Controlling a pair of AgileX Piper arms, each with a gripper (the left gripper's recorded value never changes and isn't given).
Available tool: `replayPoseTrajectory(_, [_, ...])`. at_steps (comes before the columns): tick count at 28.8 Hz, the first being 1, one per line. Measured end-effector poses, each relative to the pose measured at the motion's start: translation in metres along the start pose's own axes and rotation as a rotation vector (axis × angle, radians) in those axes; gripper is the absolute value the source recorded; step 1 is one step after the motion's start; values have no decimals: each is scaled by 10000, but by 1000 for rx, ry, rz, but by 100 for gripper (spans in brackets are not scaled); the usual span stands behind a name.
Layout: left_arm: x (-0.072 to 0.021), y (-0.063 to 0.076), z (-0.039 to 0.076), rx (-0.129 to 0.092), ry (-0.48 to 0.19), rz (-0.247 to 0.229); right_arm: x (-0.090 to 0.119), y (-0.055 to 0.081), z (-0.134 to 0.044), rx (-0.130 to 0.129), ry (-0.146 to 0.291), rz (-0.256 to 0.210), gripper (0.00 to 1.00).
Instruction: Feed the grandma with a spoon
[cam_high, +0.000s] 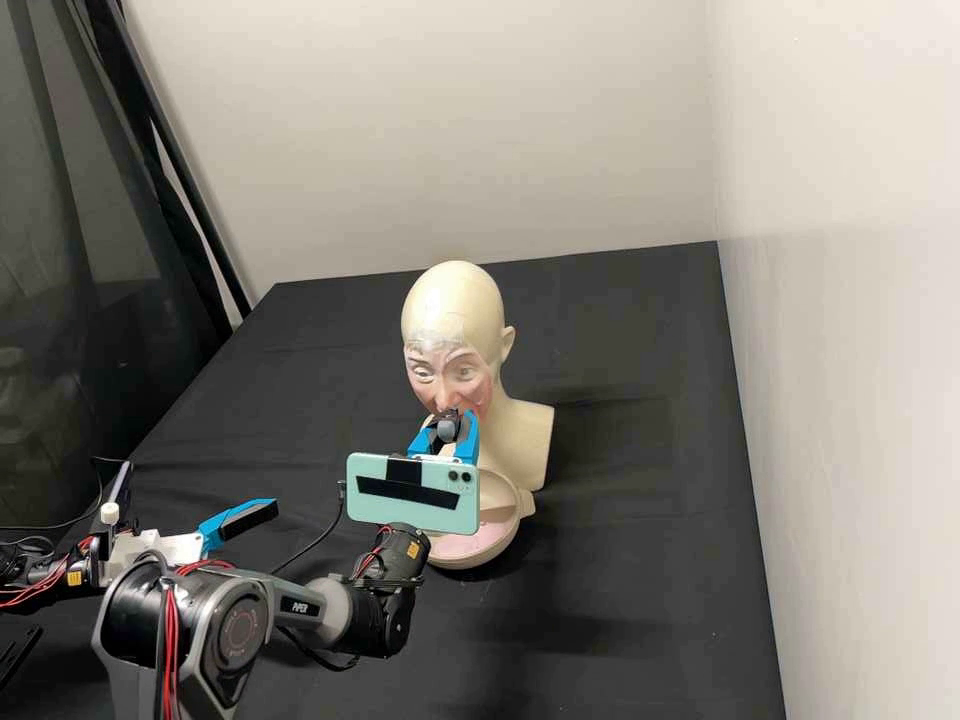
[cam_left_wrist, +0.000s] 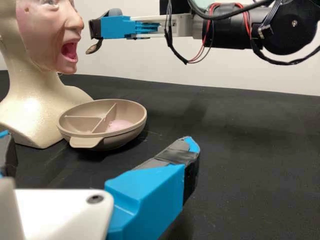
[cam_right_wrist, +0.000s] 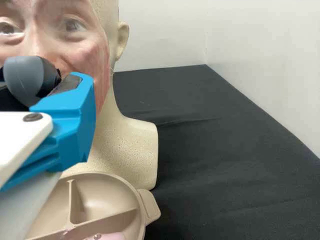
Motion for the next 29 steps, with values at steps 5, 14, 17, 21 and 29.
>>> replayPoseTrajectory(5, [0,0,-2,0,1,0,38,68,-55,6,7,25,0])
replayPoseTrajectory(14, [-1,2,-7,0,2,1,96,54,-141,17,23,25,0])
replayPoseTrajectory(17, [0,-2,-8,-1,3,-1,106,26,-156,30,16,24,0])
replayPoseTrajectory(21, [1,-4,-8,-1,3,-2,129,-28,-156,41,8,14,0])
replayPoseTrajectory(29, [6,-22,-13,-2,5,-8,131,-48,-160,44,5,9,0])
